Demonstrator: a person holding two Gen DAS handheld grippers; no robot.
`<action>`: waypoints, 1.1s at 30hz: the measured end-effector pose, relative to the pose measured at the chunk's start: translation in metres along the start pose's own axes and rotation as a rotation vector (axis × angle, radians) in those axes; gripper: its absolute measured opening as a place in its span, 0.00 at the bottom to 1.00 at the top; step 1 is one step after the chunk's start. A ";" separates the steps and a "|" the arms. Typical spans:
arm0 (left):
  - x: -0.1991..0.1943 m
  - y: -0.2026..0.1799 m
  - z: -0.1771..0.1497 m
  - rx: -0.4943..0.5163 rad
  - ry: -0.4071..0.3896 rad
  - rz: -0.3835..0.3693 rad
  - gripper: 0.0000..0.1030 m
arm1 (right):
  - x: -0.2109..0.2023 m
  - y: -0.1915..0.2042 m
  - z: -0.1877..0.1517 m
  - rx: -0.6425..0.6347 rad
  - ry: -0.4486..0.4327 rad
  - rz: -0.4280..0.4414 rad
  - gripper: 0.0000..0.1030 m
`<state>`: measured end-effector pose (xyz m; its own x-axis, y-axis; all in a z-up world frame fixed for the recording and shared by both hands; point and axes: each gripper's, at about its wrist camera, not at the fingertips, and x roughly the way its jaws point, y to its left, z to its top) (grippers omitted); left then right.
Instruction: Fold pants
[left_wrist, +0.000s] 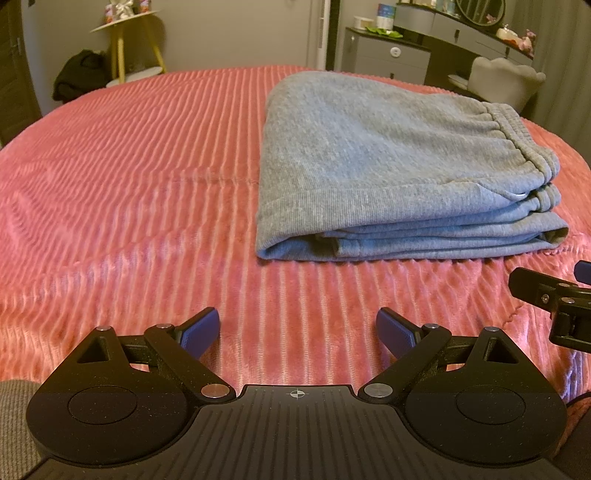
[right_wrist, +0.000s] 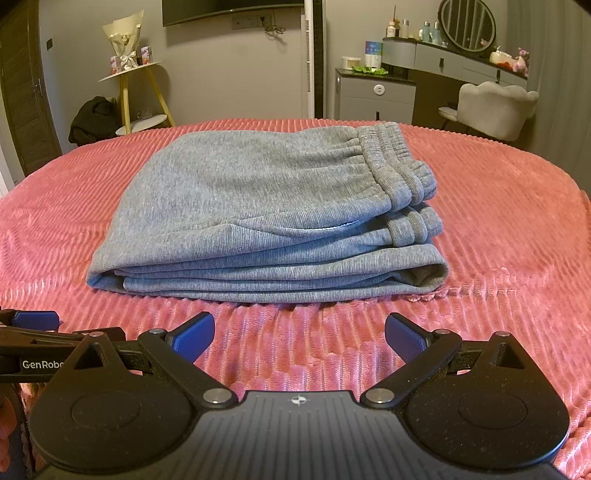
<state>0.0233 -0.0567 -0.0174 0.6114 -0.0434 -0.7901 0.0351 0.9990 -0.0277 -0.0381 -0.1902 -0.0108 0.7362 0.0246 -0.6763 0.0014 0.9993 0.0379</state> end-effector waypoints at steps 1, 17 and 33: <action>0.000 0.000 0.000 0.000 0.000 0.000 0.93 | 0.000 0.000 0.000 -0.001 0.000 0.000 0.96; 0.000 0.000 0.000 -0.001 0.000 0.001 0.93 | 0.000 0.000 0.000 -0.002 -0.001 -0.001 0.96; -0.002 0.000 -0.001 -0.002 -0.012 -0.002 0.93 | 0.000 0.001 0.000 -0.002 -0.001 -0.002 0.96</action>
<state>0.0211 -0.0563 -0.0160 0.6211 -0.0459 -0.7824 0.0351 0.9989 -0.0308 -0.0382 -0.1894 -0.0109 0.7369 0.0227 -0.6756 0.0012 0.9994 0.0349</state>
